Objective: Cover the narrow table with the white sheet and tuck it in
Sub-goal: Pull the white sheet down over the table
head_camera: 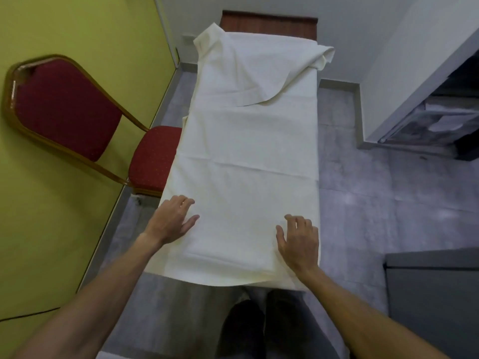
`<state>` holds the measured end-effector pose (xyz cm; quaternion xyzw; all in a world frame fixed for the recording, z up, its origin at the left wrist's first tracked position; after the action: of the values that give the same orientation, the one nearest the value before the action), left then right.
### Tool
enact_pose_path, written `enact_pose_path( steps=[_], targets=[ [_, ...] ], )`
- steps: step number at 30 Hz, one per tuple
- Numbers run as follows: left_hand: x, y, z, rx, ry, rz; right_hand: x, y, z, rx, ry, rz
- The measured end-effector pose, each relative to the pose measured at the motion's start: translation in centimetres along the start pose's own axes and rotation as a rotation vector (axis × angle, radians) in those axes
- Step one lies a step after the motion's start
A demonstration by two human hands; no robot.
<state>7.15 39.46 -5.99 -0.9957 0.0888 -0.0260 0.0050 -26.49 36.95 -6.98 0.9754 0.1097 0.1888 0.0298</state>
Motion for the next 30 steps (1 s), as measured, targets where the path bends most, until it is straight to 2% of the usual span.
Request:
enact_pose_path(
  steps=[6,11,15,19,30],
  targets=[
    [3.2,5.8,2.3,0.03,-0.035,-0.166,-4.6,7.6,0.9,-0.007,-0.04,0.242],
    [5.8,7.7,5.4,0.079,-0.114,-0.395,-8.3,8.8,2.3,0.013,0.126,0.487],
    [6.3,7.6,7.2,0.124,-0.128,-0.483,-9.7,7.2,4.3,0.08,0.297,0.627],
    [6.3,6.6,8.2,0.143,-0.176,-0.598,-9.8,6.7,4.8,0.012,0.33,0.641],
    [5.0,4.0,8.7,0.105,-0.108,-0.567,-8.0,4.5,3.9,-0.047,0.309,0.583]
  ],
)
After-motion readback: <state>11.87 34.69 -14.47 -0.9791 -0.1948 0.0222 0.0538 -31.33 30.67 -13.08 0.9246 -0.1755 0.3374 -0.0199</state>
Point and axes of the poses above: each hand's wrist, its own y-axis towards the middle knuckle, its own z-axis out of the palm, x = y × z, the point moved 7 cm from there along y, towards the middle knuckle, and after that the axes turned 7 degrees about y, right-handed, at the moved point
